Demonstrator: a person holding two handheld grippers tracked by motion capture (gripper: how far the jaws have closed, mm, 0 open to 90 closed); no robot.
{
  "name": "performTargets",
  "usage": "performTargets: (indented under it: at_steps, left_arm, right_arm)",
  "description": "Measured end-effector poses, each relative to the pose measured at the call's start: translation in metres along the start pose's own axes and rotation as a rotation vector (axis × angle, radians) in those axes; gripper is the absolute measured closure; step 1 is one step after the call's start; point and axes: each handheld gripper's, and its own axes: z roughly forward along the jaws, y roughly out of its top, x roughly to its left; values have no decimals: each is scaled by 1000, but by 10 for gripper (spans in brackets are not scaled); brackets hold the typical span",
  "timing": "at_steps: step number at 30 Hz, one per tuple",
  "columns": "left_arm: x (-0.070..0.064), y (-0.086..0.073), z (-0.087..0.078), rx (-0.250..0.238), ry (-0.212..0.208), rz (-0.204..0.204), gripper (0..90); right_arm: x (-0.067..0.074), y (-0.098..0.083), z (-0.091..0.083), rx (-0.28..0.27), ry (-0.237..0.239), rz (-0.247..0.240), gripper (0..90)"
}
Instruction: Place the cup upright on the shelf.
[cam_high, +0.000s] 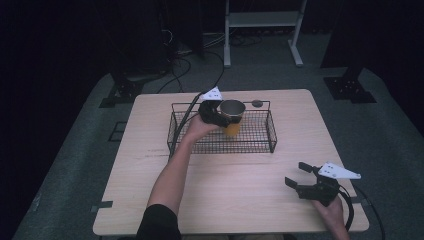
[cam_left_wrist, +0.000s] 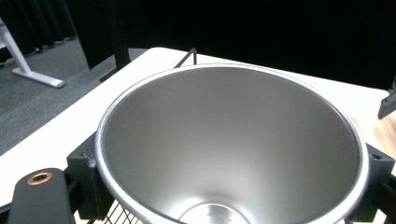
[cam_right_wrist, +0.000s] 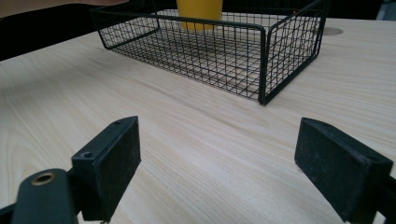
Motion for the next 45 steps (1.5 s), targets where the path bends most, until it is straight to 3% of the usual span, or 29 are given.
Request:
performTargets:
  at_steps: [8,12,14,24,34,45]
  left_arm:
    - [1,-6,7,28,-10,21,122]
    - [1,-9,10,69,-16,9,122]
    - [0,-10,12,113,4,27,122]
    - [0,-15,15,187,-1,22,121]
    - [0,-14,14,205,-5,18,109]
    - [-2,-12,11,220,26,37,41]
  right_arm:
    - [0,0,0,0,0,-1,134]
    - [0,0,0,1,0,-1,134]
    - [0,0,0,1,0,-2,134]
    - [0,0,0,1,-1,-1,134]
    - [0,0,0,1,-1,-2,134]
    - [1,0,0,1,-1,-3,134]
